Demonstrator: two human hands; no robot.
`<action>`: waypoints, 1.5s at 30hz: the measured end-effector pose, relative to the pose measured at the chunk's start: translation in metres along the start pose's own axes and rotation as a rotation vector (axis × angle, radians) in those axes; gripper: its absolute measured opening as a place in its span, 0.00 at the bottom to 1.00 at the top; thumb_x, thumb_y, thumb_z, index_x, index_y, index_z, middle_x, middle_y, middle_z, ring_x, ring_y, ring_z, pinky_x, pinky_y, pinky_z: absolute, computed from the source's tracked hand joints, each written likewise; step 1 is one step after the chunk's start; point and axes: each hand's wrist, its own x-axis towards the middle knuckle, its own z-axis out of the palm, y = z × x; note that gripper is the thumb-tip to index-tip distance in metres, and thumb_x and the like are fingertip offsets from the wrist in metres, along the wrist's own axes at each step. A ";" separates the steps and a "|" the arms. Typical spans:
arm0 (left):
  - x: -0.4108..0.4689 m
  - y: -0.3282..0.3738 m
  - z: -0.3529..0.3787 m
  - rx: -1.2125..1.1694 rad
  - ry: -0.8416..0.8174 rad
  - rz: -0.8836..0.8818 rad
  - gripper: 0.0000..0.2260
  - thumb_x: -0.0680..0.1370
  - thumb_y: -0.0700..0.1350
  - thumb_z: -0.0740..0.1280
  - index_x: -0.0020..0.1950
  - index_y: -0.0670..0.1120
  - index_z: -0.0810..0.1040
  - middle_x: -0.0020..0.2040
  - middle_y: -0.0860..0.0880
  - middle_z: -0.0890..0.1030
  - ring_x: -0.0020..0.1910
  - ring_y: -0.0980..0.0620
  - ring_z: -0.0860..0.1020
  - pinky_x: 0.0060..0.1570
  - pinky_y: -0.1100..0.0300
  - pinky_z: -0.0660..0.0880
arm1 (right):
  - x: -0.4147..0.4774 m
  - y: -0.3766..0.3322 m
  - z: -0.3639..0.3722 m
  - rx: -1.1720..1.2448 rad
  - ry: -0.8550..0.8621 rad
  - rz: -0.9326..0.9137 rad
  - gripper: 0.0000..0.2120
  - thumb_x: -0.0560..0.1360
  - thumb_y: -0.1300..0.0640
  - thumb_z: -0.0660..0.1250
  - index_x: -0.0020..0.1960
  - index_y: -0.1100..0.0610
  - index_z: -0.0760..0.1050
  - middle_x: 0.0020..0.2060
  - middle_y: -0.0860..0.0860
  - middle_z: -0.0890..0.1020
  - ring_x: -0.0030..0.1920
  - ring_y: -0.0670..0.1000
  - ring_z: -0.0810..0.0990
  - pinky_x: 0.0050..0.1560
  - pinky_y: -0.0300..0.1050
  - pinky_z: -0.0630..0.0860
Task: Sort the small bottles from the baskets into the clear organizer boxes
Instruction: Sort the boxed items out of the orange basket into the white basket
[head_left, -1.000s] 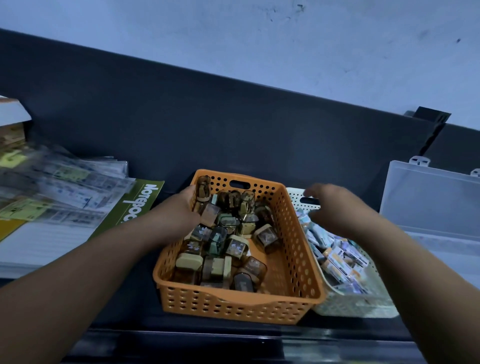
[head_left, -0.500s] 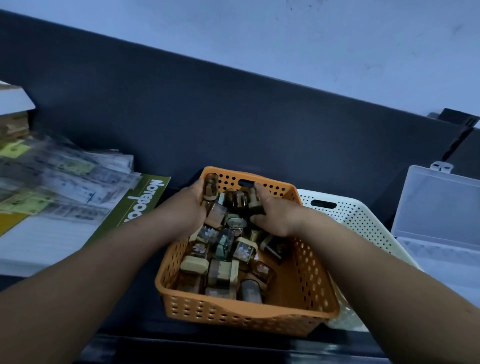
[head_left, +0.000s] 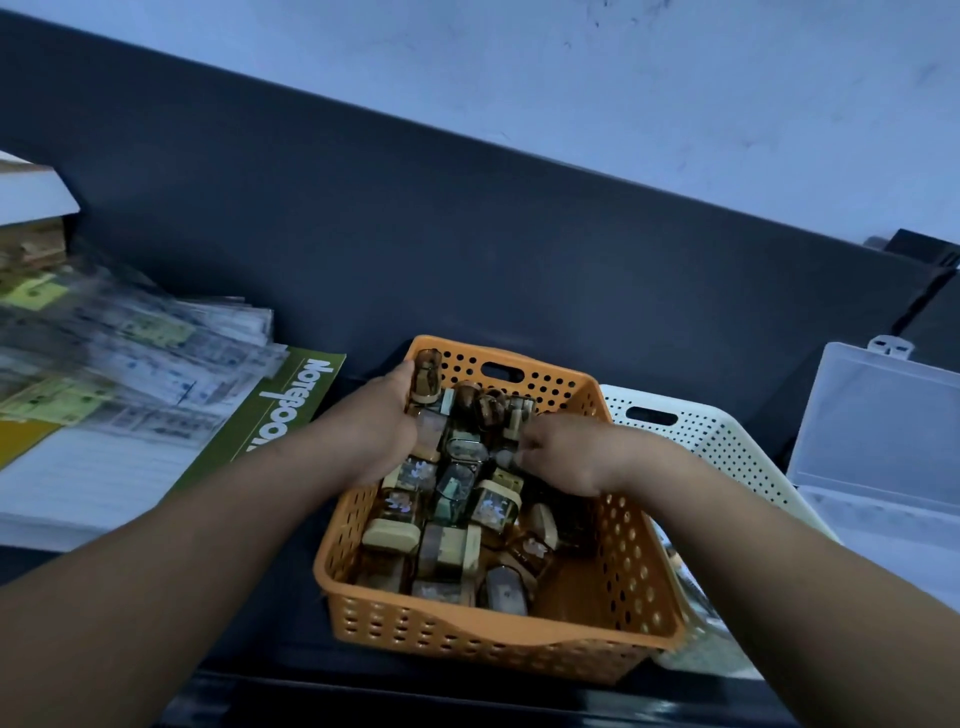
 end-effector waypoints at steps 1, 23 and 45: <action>-0.001 0.000 0.000 -0.001 -0.002 0.001 0.33 0.79 0.36 0.55 0.78 0.56 0.45 0.79 0.51 0.54 0.72 0.48 0.63 0.67 0.54 0.65 | -0.003 -0.001 0.001 -0.015 -0.053 -0.004 0.17 0.82 0.48 0.55 0.64 0.56 0.71 0.59 0.55 0.75 0.60 0.56 0.74 0.57 0.50 0.70; -0.001 -0.002 -0.001 -0.030 -0.032 0.014 0.34 0.78 0.36 0.56 0.78 0.57 0.45 0.78 0.52 0.55 0.74 0.50 0.60 0.71 0.49 0.62 | 0.033 0.019 -0.012 0.357 0.072 -0.040 0.11 0.79 0.43 0.61 0.55 0.49 0.74 0.52 0.49 0.78 0.53 0.51 0.76 0.56 0.49 0.74; -0.012 0.004 -0.004 -0.067 -0.043 0.041 0.33 0.80 0.36 0.55 0.78 0.55 0.44 0.79 0.53 0.51 0.76 0.51 0.54 0.70 0.58 0.55 | 0.053 0.028 -0.007 -0.497 -0.091 -0.091 0.25 0.76 0.60 0.64 0.71 0.47 0.66 0.61 0.52 0.76 0.61 0.55 0.75 0.60 0.49 0.74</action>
